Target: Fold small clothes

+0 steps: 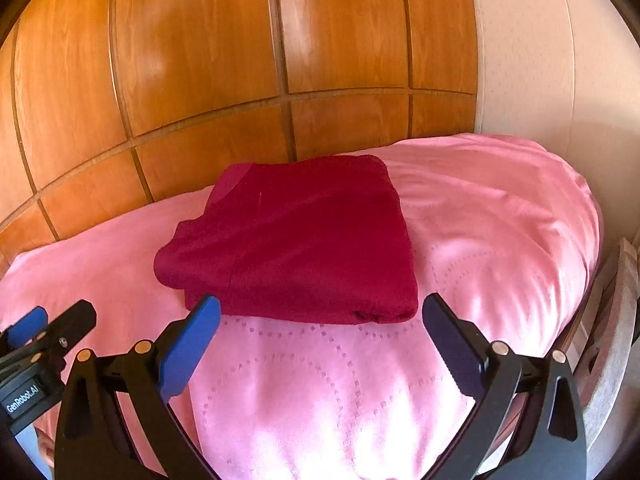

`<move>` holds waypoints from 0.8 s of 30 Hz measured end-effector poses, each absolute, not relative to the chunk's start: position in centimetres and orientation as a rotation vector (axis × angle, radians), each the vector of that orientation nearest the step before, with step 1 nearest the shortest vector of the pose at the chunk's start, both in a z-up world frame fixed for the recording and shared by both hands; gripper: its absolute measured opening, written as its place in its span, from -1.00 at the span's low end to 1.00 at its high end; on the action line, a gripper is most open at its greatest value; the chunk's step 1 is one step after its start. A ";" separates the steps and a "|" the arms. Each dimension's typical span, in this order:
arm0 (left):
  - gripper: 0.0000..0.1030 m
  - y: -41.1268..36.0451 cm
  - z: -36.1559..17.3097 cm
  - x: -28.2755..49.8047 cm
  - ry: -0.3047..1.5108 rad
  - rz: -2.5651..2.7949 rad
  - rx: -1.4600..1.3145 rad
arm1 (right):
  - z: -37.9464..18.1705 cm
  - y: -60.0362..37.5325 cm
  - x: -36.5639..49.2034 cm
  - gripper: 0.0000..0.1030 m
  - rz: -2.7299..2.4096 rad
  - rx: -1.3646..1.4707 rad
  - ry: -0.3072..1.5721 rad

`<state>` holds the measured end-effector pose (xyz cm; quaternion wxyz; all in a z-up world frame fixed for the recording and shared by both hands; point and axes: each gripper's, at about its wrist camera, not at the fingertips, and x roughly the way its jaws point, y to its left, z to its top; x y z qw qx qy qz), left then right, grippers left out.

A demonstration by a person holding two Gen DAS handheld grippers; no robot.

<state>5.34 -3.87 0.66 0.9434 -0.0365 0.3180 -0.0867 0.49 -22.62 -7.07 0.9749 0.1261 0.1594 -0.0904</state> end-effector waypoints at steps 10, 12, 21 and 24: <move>0.92 -4.0 0.8 5.3 0.646 -0.171 -0.068 | -7.3 -22.5 0.3 0.95 -0.180 0.251 0.318; 0.92 -4.2 0.8 5.2 0.646 -0.168 -0.063 | -7.3 -22.6 0.3 0.95 -0.177 0.252 0.319; 0.92 -4.3 1.0 5.2 0.641 -0.168 -0.058 | -7.3 -22.7 0.4 0.95 -0.170 0.255 0.322; 0.92 -4.3 1.0 5.2 0.640 -0.167 -0.059 | -7.3 -22.7 0.5 0.95 -0.165 0.260 0.328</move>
